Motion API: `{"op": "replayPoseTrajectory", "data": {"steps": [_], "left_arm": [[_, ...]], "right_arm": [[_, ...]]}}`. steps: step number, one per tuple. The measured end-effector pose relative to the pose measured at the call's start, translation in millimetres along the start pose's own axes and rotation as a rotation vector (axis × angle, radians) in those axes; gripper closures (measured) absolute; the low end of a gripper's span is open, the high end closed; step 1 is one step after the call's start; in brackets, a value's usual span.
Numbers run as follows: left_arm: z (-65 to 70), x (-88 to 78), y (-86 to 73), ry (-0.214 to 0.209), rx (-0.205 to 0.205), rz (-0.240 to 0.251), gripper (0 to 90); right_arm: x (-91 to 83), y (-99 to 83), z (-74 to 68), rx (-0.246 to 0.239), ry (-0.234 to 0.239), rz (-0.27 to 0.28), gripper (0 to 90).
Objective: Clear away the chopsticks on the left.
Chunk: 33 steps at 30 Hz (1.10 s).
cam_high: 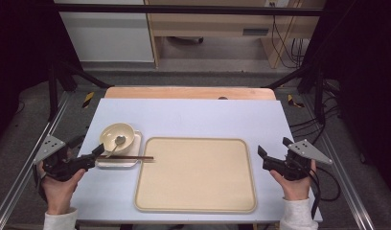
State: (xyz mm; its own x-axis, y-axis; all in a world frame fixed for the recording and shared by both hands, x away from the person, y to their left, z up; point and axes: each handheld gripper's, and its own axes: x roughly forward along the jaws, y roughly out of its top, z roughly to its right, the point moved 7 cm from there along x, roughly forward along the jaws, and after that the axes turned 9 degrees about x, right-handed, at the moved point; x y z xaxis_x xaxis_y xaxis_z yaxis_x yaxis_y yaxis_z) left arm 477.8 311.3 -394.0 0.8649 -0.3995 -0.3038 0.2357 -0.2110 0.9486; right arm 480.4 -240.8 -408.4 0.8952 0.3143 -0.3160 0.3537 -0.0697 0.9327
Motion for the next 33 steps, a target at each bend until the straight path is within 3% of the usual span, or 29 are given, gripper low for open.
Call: {"op": "replayPoseTrajectory", "data": {"steps": [5,9,14,25,30,33], "left_arm": [[-6.7,-4.6,-7.2,-0.008,-0.014,-0.008,14.7],[-9.8,-7.5,-11.9,0.008,0.009,-0.027,15.1],[-14.3,-11.2,-22.9,-0.011,0.01,-0.059,16.0],[-17.1,-2.0,-50.9,-0.065,0.071,-0.169,16.4],[-16.8,3.6,-64.1,-0.091,0.114,-0.228,17.4],[-16.1,6.6,-68.0,-0.086,0.143,-0.253,20.0]], "right_arm": [[0.7,-2.9,1.7,0.014,-0.005,-0.008,9.1],[1.4,-2.7,-0.3,0.014,-0.004,-0.011,9.1],[2.6,-5.1,-0.8,0.01,-0.006,-0.023,9.1],[3.6,-6.8,-0.8,0.007,-0.011,-0.033,9.1],[4.1,-6.8,-1.4,0.005,-0.009,-0.033,9.1],[4.4,-7.1,-1.3,0.006,-0.01,-0.035,9.1]]}}
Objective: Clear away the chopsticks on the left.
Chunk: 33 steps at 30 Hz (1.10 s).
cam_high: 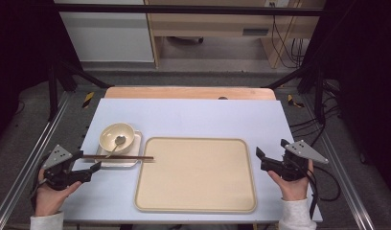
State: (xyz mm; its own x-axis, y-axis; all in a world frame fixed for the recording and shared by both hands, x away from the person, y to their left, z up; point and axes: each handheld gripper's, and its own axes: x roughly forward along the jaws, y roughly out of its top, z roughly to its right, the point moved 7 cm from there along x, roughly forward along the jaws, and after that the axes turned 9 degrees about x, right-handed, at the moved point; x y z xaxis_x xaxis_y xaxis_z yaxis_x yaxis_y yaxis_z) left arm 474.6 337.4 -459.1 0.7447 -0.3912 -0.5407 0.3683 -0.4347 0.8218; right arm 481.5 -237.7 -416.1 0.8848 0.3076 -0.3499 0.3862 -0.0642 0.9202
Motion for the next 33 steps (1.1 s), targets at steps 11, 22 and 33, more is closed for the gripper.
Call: {"op": "replayPoseTrajectory", "data": {"steps": [11,22,33], "left_arm": [[3.5,18.6,-10.5,-0.001,0.039,-0.074,37.5],[5.8,35.9,-13.3,-0.003,0.098,-0.123,50.5],[-0.8,46.7,-13.0,0.01,0.12,-0.129,65.6]], "right_arm": [[2.0,-1.1,-2.6,0.0,0.005,-0.008,9.1],[4.3,-2.6,-3.6,-0.007,0.007,-0.014,9.4],[7.1,-4.6,-5.0,-0.006,0.006,-0.023,9.6]]}}
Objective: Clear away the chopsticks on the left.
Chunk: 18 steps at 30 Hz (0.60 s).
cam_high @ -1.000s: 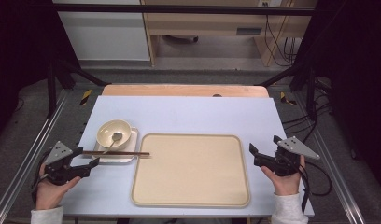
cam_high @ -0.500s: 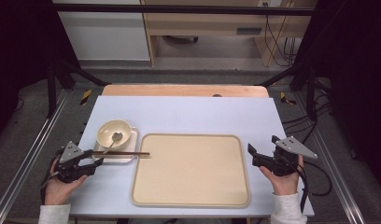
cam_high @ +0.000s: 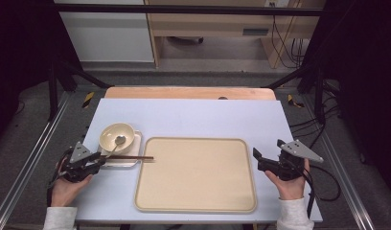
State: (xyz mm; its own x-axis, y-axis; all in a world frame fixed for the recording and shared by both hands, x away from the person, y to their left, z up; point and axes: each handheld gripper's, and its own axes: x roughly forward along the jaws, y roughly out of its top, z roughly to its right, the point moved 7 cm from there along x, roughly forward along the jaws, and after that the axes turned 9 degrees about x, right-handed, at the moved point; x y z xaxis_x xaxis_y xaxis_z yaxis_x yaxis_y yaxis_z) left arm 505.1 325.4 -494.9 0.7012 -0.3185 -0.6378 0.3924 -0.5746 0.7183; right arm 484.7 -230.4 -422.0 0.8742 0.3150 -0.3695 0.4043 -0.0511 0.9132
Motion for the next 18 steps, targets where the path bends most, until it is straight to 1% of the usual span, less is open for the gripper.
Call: {"op": "replayPoseTrajectory", "data": {"steps": [2,4,5,15,16,18], "left_arm": [[-0.8,2.8,0.4,0.0,0.009,0.0,65.7],[-1.0,5.0,0.9,-0.007,0.017,-0.004,65.7],[-1.2,5.9,1.1,-0.004,0.021,-0.003,65.6],[-1.6,10.6,-0.5,-0.014,0.026,-0.013,66.3],[-1.4,11.6,-1.2,-0.019,0.029,-0.019,66.5],[-1.6,12.6,-1.1,-0.014,0.037,-0.019,67.1]], "right_arm": [[0.7,-0.6,0.1,-0.007,-0.001,-0.002,9.6],[0.8,-1.0,-0.4,-0.004,0.0,-0.004,9.6],[0.7,-1.2,-0.4,-0.003,-0.001,-0.005,9.6],[0.7,-0.9,-0.1,-0.004,0.002,-0.004,9.7],[1.0,-1.3,0.0,-0.003,0.001,-0.007,9.7],[0.9,-1.4,0.3,-0.004,0.0,-0.007,9.7]]}}
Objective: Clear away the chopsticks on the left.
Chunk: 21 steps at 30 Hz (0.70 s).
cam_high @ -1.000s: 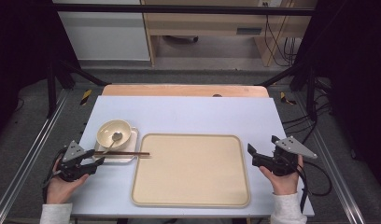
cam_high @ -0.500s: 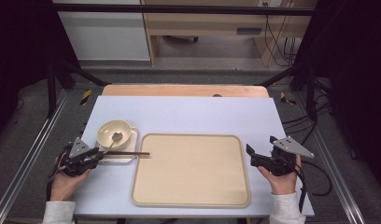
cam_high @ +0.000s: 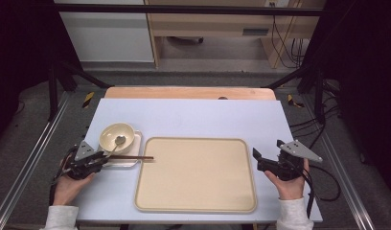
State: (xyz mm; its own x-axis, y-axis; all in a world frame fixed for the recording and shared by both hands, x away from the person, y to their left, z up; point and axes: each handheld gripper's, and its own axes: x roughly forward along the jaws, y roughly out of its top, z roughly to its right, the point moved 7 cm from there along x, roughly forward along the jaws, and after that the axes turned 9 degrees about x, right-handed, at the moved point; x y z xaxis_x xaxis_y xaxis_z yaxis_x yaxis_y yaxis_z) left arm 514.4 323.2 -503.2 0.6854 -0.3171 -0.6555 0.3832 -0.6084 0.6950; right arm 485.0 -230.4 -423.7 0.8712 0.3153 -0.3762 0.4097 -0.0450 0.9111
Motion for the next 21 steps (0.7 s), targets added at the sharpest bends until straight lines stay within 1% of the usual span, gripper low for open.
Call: {"op": "replayPoseTrajectory", "data": {"steps": [6,9,15,18,21], "left_arm": [[-0.1,-0.7,-0.5,0.0,0.007,0.0,69.4],[-0.1,-1.0,-0.6,0.0,0.004,0.002,69.9],[0.6,-2.8,-1.7,-0.007,0.012,0.001,70.7],[0.7,-3.4,-2.0,-0.014,0.018,-0.002,70.7],[-0.4,-1.0,-2.7,-0.01,0.013,-0.009,68.1]], "right_arm": [[-0.3,0.5,-0.3,0.0,-0.001,0.003,9.7],[-0.4,0.5,-0.3,0.0,0.0,0.004,9.7],[-0.1,0.0,0.1,-0.002,-0.001,0.0,9.7],[0.5,0.0,-0.1,0.001,-0.003,0.0,9.7],[0.2,0.0,-0.2,-0.001,-0.001,-0.001,9.7]]}}
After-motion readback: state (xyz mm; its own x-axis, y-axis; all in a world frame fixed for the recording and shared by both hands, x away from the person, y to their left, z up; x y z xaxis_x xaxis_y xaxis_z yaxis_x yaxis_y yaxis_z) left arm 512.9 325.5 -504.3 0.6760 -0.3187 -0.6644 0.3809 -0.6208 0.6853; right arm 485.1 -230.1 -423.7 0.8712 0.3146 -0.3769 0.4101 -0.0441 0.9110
